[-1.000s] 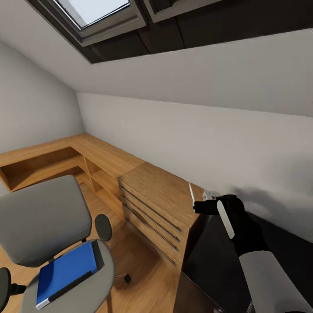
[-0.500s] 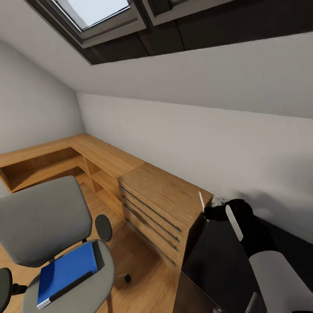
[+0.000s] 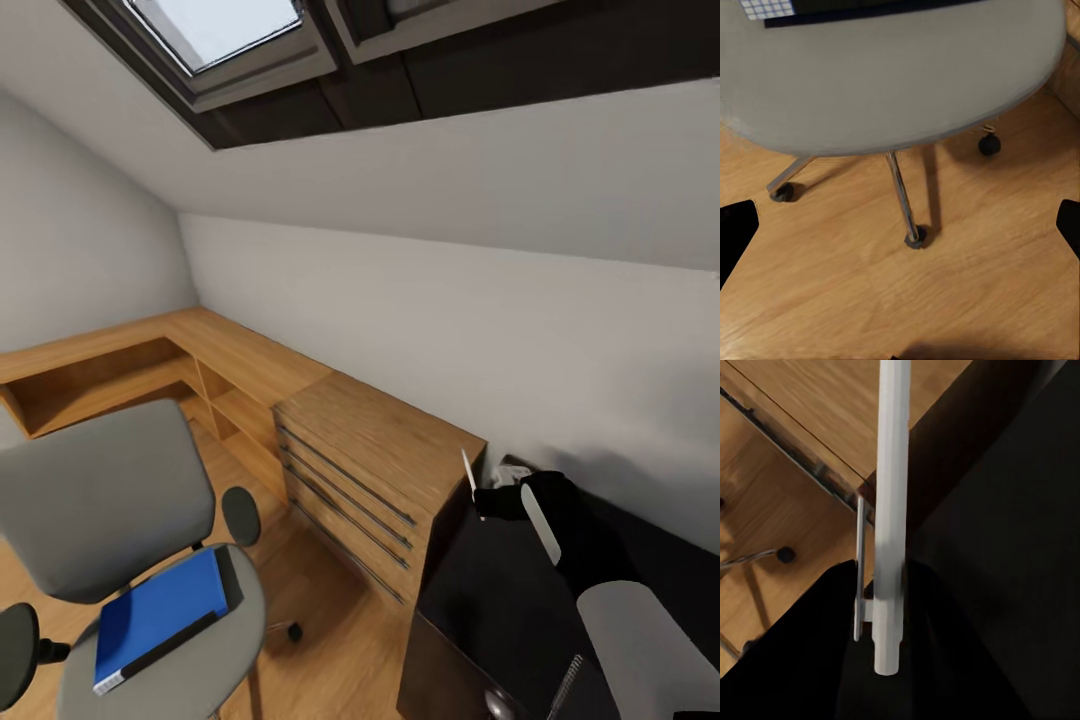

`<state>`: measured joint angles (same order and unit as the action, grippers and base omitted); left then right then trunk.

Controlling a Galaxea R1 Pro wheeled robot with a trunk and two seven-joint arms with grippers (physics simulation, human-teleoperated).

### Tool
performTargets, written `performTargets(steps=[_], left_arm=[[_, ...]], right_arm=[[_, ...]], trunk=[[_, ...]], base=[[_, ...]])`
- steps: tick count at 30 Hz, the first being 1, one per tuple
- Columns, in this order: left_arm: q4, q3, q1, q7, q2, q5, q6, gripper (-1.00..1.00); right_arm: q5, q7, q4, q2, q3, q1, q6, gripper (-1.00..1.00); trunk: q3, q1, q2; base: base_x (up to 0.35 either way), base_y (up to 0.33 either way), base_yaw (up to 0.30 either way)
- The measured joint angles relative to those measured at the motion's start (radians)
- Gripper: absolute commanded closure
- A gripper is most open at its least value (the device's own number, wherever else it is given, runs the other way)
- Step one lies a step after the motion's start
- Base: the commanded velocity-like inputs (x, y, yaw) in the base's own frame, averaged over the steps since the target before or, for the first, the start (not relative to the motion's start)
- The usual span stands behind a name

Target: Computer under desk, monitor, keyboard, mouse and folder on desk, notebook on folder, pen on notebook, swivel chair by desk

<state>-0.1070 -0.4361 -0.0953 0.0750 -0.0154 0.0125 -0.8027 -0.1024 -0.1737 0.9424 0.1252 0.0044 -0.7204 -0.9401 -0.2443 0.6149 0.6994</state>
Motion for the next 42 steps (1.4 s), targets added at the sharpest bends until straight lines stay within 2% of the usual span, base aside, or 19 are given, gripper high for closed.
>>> performTargets(steps=[8, 24, 39, 42], left_arm=[[0.000, 0.001, 0.000, 0.000, 0.000, 0.000, 0.000, -1.00], [0.000, 0.000, 0.000, 0.000, 0.000, 0.000, -0.001, -1.00], [0.000, 0.000, 0.000, 0.000, -0.001, 0.000, -0.001, -1.00], [0.000, 0.001, 0.000, 0.000, 0.000, 0.000, -0.001, -1.00]], right_arm=[[-0.003, -0.001, -0.003, -0.003, 0.000, 0.000, 0.004, 1.00], [-0.005, -0.004, -0.032, -0.009, 0.003, 0.000, 0.005, 1.00], [-0.001, -0.003, -0.109, -0.012, 0.008, 0.000, 0.077, 1.00], [0.002, -0.001, -0.147, -0.012, 0.010, 0.000, 0.115, 1.00]], trunk=[[0.000, 0.000, 0.000], [0.006, 0.000, 0.000], [0.007, 0.000, 0.000], [0.007, 0.000, 0.000]], base=[[-0.253, 0.000, 0.000], [-0.022, 0.000, -0.159], [0.000, 0.000, -0.022], [0.000, 0.000, 0.000]])
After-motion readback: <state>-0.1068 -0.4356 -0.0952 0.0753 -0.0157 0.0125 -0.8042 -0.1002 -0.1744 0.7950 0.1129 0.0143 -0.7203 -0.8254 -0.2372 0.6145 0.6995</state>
